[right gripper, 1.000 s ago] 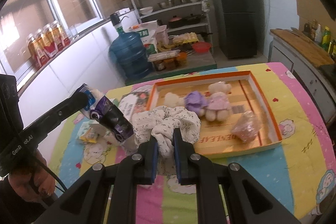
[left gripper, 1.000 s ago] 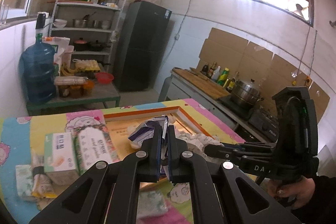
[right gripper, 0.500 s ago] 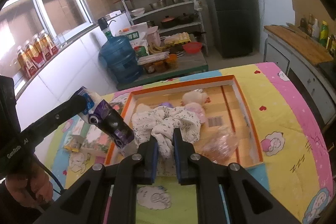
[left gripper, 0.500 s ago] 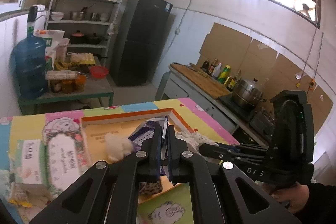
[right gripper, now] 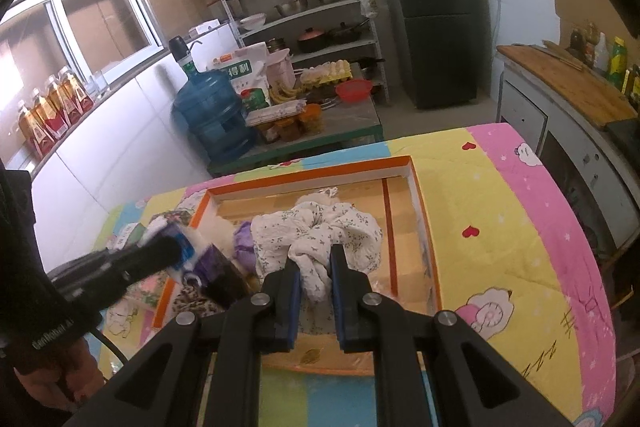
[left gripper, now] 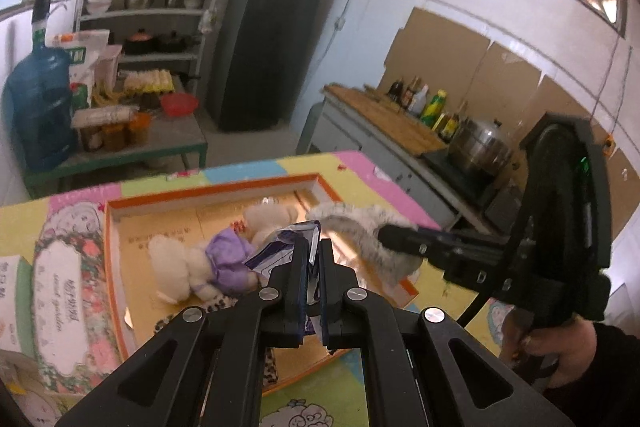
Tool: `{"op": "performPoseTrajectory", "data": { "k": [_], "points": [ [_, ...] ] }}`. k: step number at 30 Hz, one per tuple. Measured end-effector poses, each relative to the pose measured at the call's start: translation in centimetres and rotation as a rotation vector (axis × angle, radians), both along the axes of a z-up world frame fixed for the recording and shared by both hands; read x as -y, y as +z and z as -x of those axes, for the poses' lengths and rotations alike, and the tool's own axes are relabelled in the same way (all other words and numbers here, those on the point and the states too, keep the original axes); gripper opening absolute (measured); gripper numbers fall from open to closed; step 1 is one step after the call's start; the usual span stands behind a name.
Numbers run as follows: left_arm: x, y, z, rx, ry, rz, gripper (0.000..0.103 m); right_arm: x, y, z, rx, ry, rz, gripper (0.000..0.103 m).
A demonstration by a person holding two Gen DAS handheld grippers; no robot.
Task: Organize soft objects
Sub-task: 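Carry the snack packet and floral cloth over the box with both tools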
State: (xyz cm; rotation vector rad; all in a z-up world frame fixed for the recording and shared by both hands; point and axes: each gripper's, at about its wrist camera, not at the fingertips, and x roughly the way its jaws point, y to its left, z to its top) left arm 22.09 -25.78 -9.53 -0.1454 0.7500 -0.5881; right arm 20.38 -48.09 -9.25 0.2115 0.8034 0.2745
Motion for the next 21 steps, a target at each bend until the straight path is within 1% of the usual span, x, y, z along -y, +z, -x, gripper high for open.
{"op": "performPoseTrajectory", "data": {
  "k": [3, 8, 15, 21],
  "points": [
    [0.6, -1.2, -0.6, -0.038, 0.002, -0.022, 0.004, 0.4, -0.5, -0.8, -0.007, 0.011, -0.004, 0.014],
    [1.4, -2.8, -1.3, -0.069, 0.004, -0.051, 0.004, 0.7, -1.4, -1.9, -0.020, 0.022, -0.015, 0.014],
    [2.0, -3.4, -2.1, -0.067, 0.016, -0.058, 0.004, 1.1, -2.2, -3.3, -0.027, 0.027, -0.020, 0.014],
    [2.1, -4.2, -2.8, -0.075, 0.038, -0.066, 0.004, 0.9, -3.5, -4.5, -0.052, 0.038, -0.007, 0.014]
  ]
}}
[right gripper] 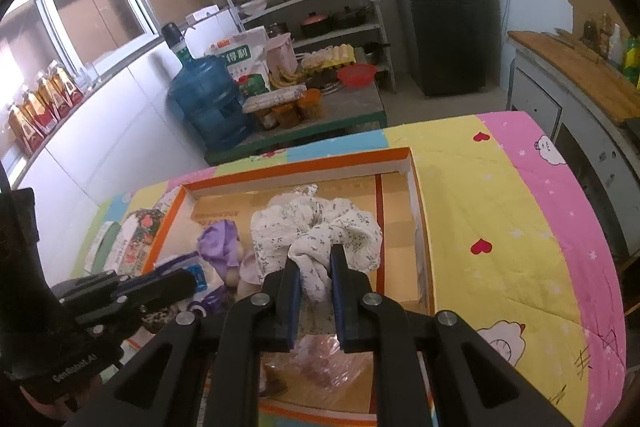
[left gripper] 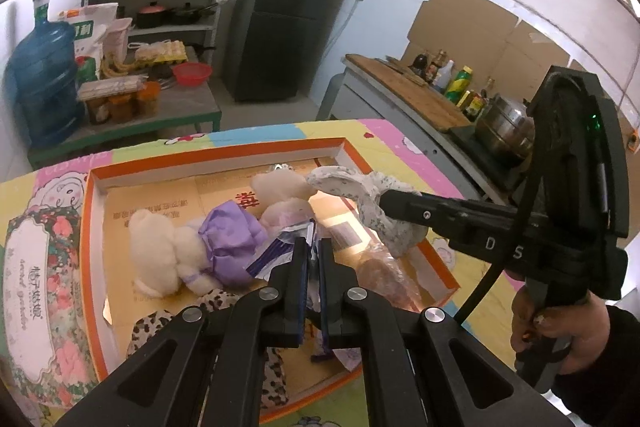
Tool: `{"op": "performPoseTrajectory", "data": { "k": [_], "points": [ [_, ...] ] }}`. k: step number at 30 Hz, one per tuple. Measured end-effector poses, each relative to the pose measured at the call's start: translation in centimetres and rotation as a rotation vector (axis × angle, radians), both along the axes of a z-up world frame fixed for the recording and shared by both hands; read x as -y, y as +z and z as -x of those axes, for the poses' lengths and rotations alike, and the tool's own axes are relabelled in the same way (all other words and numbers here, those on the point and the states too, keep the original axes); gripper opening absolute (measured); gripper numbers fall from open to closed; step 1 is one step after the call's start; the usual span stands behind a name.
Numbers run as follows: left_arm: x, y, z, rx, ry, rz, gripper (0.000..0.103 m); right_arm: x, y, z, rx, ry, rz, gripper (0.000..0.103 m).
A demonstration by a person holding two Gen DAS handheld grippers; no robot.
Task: Organize soft objects
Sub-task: 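Carry the snack packet and floral cloth over the box with both tools, then lower both items into the box and open both tools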
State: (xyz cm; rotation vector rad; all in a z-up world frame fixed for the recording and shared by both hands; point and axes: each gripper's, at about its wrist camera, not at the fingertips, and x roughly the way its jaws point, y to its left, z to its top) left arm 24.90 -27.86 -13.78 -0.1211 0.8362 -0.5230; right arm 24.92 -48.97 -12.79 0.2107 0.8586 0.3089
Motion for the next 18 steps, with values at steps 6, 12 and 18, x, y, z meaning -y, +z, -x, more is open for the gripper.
{"op": "performPoseTrajectory", "data": {
  "k": [6, 12, 18],
  "points": [
    [-0.4, -1.1, -1.0, -0.023, 0.034, -0.017, 0.004, -0.6, -1.5, -0.9, -0.020, 0.020, 0.026, 0.015],
    [-0.7, -2.2, -1.7, -0.056, 0.063, -0.035, 0.007, -1.2, -2.3, -1.4, -0.037, 0.032, 0.036, 0.016],
    [-1.0, -2.8, -2.2, -0.091, 0.076, -0.011, 0.026, -1.1, -2.7, -1.5, -0.052, 0.021, 0.022, 0.021]
  ]
}}
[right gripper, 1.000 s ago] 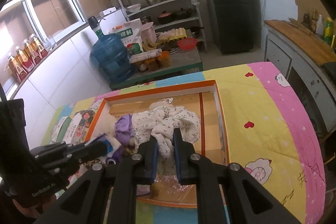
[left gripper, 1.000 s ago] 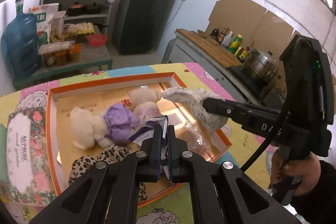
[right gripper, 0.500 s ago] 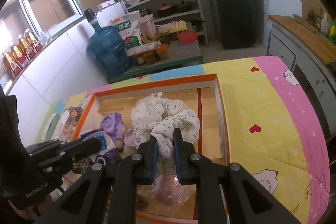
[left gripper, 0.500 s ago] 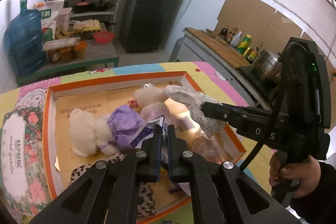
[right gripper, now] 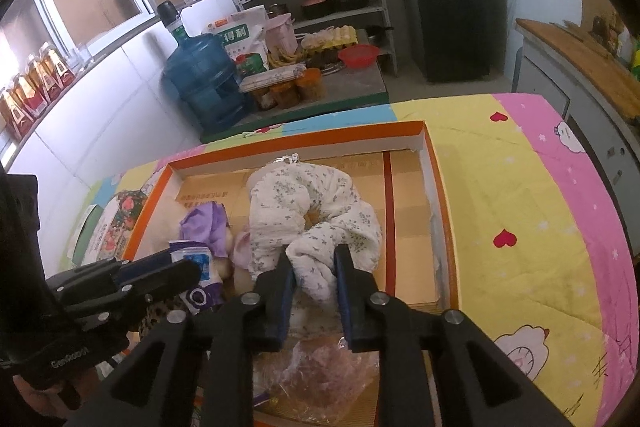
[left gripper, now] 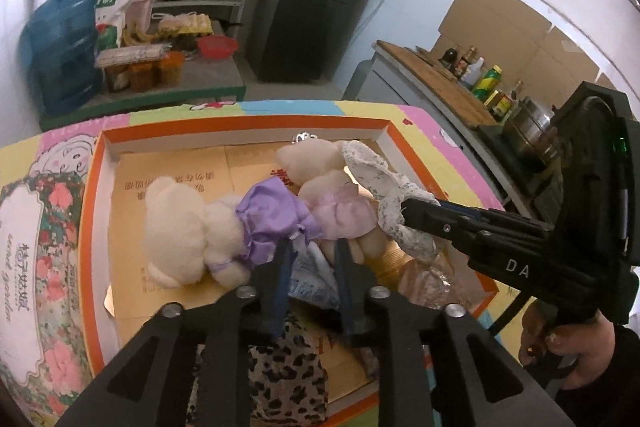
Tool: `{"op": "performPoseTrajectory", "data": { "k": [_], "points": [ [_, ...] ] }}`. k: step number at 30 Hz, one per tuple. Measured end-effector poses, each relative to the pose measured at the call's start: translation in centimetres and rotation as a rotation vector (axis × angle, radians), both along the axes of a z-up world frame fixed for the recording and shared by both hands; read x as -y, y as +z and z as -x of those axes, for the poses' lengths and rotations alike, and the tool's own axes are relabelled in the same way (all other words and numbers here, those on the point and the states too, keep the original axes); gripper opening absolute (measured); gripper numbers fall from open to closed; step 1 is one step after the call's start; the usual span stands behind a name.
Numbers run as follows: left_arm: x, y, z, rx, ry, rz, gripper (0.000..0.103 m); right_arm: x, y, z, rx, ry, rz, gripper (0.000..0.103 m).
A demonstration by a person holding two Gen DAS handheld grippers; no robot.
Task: Organize soft objects
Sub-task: 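Lower both items into the box and open both tools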
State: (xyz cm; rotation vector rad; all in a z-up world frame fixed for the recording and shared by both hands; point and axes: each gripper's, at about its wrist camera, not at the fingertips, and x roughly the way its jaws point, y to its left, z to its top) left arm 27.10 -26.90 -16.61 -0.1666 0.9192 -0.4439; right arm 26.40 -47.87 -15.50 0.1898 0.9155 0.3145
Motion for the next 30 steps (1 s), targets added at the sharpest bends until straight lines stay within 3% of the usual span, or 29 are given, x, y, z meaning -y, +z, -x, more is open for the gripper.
{"op": "performPoseTrajectory", "data": {
  "k": [2, 5, 11, 18, 22, 30],
  "points": [
    [-0.2, -0.1, 0.0, -0.001, 0.004, 0.006, 0.036, 0.1, 0.0, 0.0, -0.001, -0.005, -0.005, 0.023],
    [-0.2, -0.1, 0.0, 0.001, 0.005, 0.009, 0.042, 0.2, 0.1, 0.0, -0.001, -0.013, -0.010, 0.027],
    [-0.4, 0.2, 0.2, 0.008, 0.005, 0.014, 0.044, 0.3, 0.3, 0.1, 0.000, -0.029, -0.018, 0.041],
    [-0.9, 1.2, 0.5, 0.030, 0.007, 0.029, 0.047, 0.5, 1.1, 0.5, 0.015, -0.057, -0.019, 0.044],
    [-1.0, 1.8, 0.9, 0.042, 0.006, 0.040, 0.050, 0.6, 1.8, 1.0, 0.032, -0.077, -0.012, 0.050],
    [-1.6, 3.2, 2.2, 0.084, 0.000, 0.037, 0.050, 0.3, 3.1, 2.4, 0.053, -0.091, -0.007, 0.051]
  ]
}}
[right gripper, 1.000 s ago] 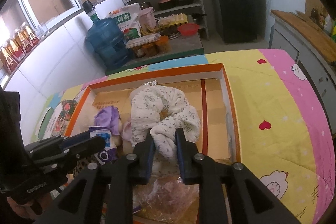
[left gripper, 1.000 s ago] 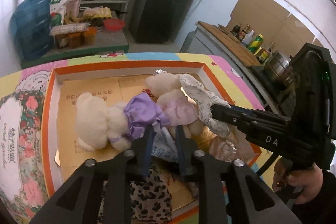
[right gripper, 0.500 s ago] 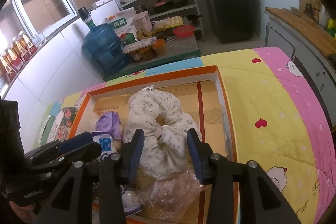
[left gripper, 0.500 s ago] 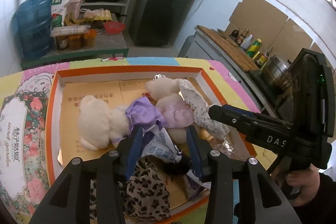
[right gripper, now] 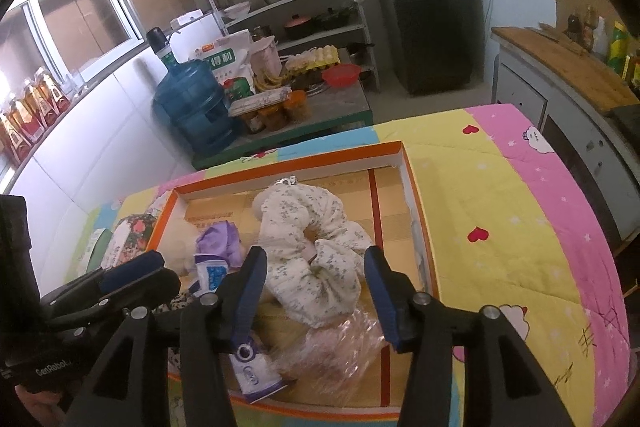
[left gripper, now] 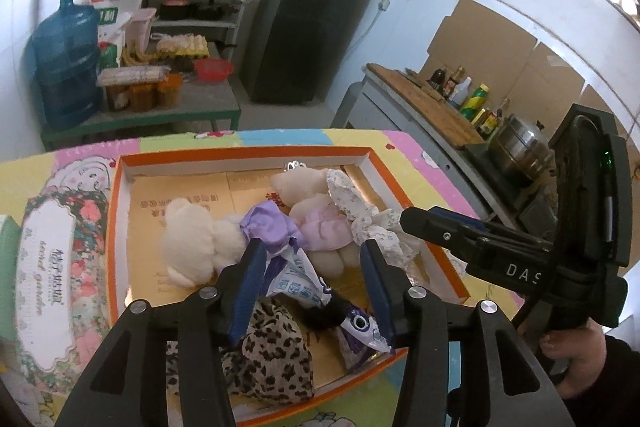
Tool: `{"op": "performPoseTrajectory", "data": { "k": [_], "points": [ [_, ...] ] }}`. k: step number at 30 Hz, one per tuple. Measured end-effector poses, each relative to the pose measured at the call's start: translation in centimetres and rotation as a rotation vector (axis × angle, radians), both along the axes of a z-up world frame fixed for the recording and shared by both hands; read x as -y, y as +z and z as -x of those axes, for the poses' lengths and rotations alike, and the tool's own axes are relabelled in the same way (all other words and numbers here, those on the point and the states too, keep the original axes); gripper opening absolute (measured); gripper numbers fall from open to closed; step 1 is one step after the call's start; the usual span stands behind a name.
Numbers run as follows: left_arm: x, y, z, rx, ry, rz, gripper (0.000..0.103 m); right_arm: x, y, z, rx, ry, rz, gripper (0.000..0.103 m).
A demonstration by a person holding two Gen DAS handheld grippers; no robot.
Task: Organize soft objects
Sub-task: 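Lower both items into the box and open both tools, then withdraw both tools from the box back toward the pile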
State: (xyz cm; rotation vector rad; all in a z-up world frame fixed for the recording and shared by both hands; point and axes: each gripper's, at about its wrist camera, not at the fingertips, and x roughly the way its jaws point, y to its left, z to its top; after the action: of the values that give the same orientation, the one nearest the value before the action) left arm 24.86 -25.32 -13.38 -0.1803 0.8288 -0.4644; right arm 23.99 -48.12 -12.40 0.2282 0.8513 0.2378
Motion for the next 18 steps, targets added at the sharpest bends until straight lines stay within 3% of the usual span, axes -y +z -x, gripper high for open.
{"op": "performPoseTrajectory", "data": {
  "k": [18],
  "points": [
    [-4.7, 3.3, 4.6, 0.072, 0.019, 0.003, 0.050, -4.1, 2.8, 4.2, 0.036, -0.007, 0.044, 0.051]
  ]
}}
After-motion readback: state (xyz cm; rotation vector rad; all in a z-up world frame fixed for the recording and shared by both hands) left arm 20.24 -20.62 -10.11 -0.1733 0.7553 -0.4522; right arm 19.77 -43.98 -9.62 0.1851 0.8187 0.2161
